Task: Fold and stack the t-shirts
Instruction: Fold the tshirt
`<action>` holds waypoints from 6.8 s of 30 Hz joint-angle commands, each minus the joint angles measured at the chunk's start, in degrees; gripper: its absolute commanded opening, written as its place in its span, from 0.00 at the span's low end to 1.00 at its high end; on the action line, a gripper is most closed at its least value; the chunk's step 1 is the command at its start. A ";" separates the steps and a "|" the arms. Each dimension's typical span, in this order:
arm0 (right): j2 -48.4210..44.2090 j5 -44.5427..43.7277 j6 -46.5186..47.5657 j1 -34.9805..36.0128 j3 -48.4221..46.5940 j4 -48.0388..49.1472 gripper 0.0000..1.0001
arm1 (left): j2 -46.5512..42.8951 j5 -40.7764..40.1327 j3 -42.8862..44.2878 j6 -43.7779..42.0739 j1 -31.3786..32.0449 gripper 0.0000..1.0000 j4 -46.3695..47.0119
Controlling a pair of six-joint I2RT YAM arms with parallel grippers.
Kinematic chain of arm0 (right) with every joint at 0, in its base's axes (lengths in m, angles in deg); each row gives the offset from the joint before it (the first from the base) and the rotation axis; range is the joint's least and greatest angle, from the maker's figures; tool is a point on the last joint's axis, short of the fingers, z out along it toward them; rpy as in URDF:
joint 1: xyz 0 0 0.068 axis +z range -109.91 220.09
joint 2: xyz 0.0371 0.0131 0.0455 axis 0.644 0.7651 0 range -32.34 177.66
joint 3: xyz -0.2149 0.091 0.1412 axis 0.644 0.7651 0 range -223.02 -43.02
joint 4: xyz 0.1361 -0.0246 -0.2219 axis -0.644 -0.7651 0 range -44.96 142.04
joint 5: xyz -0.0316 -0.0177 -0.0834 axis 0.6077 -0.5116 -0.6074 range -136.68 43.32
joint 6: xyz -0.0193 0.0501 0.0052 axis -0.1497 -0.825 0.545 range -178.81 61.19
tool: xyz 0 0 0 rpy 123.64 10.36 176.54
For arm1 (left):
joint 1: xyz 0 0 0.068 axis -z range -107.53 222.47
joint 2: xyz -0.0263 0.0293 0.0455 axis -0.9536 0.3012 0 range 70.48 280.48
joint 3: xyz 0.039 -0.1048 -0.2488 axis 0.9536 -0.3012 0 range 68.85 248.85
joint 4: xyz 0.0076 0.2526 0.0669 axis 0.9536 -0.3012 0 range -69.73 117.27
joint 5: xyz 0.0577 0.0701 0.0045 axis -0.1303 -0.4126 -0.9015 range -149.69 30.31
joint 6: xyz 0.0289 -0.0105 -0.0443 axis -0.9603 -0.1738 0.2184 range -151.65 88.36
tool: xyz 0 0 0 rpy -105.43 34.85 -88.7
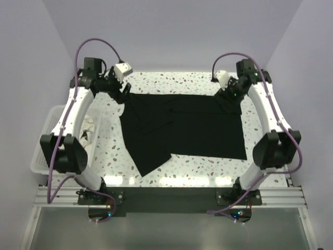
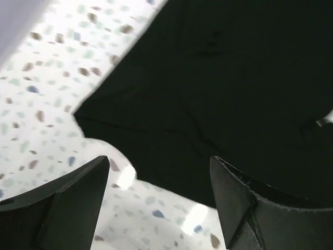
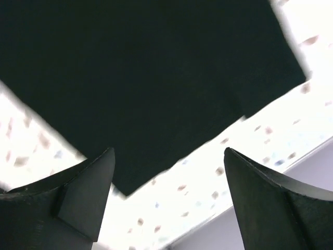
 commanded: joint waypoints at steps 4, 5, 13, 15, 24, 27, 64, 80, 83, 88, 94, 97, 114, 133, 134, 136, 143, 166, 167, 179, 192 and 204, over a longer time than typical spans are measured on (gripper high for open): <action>-16.13 -3.91 16.85 -0.95 30.58 -6.29 0.79 | -11.95 4.89 -21.42 -16.09 5.09 0.80 -12.24; -17.63 -4.97 18.86 -1.48 33.35 -4.72 0.77 | -13.28 4.54 -23.38 -16.28 6.58 0.80 -12.15; -20.55 -9.28 27.93 -10.53 45.15 -0.14 0.51 | -19.10 1.02 -34.82 -16.54 11.60 0.76 -9.69; -20.37 -9.29 28.99 -10.80 46.72 1.10 0.45 | -18.40 0.76 -35.09 -16.19 11.60 0.75 -8.90; -19.49 -8.49 29.52 -10.54 51.30 7.51 0.39 | -15.58 1.46 -35.53 -14.26 11.60 0.74 -6.44; -18.96 -8.58 29.08 -10.19 52.70 9.71 0.39 | -15.58 1.55 -35.62 -13.73 11.60 0.74 -6.17; -19.31 -8.23 27.32 -8.25 59.57 17.62 0.00 | -19.10 -17.26 -54.51 -11.79 27.95 0.57 15.27; -24.22 -6.48 29.95 -9.13 57.47 10.08 0.00 | -20.41 -15.25 -55.05 -14.61 27.95 0.01 3.95; -26.60 -5.86 31.44 -9.75 55.79 6.47 0.00 | -22.96 -13.48 -51.97 -14.96 27.25 0.00 -2.28; -26.52 -4.45 32.15 -10.63 50.62 1.81 0.00 | -22.80 -10.06 -45.03 -16.71 24.36 0.00 -9.42; -21.79 -3.49 31.45 -10.71 43.59 0.05 0.00 | -17.97 -7.50 -33.62 -20.93 16.54 0.00 -15.31; -18.10 -3.05 30.40 -10.72 39.02 0.05 0.00 | -14.89 -7.68 -29.48 -21.46 15.65 0.00 -15.67; -2.63 -8.66 25.83 -7.47 22.13 3.03 0.00 | 7.34 -7.06 -5.75 -21.02 7.48 0.00 -15.93; 7.67 -16.23 20.29 -4.12 15.27 10.24 0.00 | 22.56 -10.14 11.40 -22.87 5.98 0.00 -17.69; 8.19 -16.49 20.20 -4.12 15.18 10.59 0.00 | 22.91 -10.31 11.67 -23.05 5.89 0.00 -17.78; 8.63 -16.93 20.03 -4.12 15.18 10.77 0.00 | 23.70 -10.75 11.93 -23.40 5.89 0.00 -17.78; 9.69 -18.25 19.76 -4.12 15.88 11.65 0.00 | 25.02 -11.02 12.63 -23.57 5.80 0.00 -16.90; 12.68 -19.66 16.17 -4.12 13.51 9.01 0.42 | 30.39 -10.76 19.84 -21.65 5.37 0.24 -18.47; 12.24 -19.66 15.29 -4.12 13.25 8.05 0.46 | 30.04 -10.06 21.41 -20.07 5.02 0.34 -19.00; 13.64 -5.95 -11.95 -12.29 3.57 -9.79 0.53 | 21.42 -2.93 8.26 -5.75 -2.45 0.55 -17.87; 17.68 -4.01 -22.16 -15.37 9.29 -4.96 0.56 | 20.45 -2.84 -1.60 -0.55 -4.92 0.63 -11.63; 20.32 -2.52 -23.39 -15.99 8.15 -6.37 0.24 | 21.77 -3.02 -3.54 -0.11 -4.92 0.67 -11.10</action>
